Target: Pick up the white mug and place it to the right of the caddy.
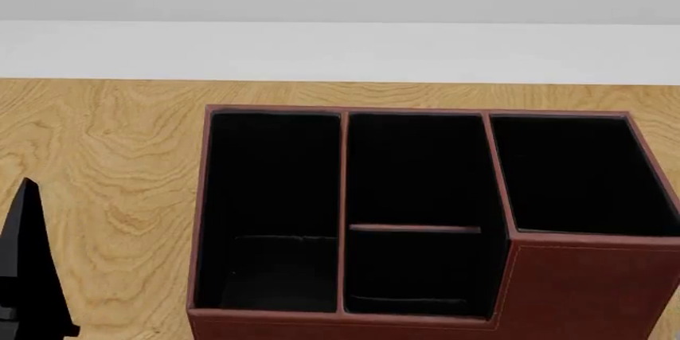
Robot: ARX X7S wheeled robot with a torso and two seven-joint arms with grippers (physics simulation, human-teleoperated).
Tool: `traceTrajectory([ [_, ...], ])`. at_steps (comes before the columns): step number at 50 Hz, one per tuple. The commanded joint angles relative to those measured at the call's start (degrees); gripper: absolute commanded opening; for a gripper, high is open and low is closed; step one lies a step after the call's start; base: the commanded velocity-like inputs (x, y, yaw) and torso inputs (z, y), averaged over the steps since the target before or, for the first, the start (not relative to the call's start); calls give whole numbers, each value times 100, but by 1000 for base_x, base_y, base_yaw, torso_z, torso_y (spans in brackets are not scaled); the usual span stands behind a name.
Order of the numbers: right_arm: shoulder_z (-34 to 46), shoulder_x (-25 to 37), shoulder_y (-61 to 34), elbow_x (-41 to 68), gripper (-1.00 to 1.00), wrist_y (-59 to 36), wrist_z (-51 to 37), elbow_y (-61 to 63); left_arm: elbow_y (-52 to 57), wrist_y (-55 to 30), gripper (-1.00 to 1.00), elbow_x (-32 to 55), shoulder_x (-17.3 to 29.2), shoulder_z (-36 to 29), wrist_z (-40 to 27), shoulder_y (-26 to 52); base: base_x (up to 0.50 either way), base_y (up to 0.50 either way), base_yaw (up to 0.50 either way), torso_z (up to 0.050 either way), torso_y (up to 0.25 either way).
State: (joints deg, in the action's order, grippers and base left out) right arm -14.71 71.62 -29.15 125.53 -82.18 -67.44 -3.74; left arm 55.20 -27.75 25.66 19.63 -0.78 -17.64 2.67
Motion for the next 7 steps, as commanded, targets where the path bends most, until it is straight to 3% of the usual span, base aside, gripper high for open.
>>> traceTrajectory([
  [1,-1605,275,1478,1657,100,279,-1373,1032,173,-64,100,154,157,116,-52,-85,0,0,0,0,0],
  [7,-2260,279,1943,2278,100,285,-1825,1329,222,-199,100,176,183,17,-157,9,0,0,0,0,0],
])
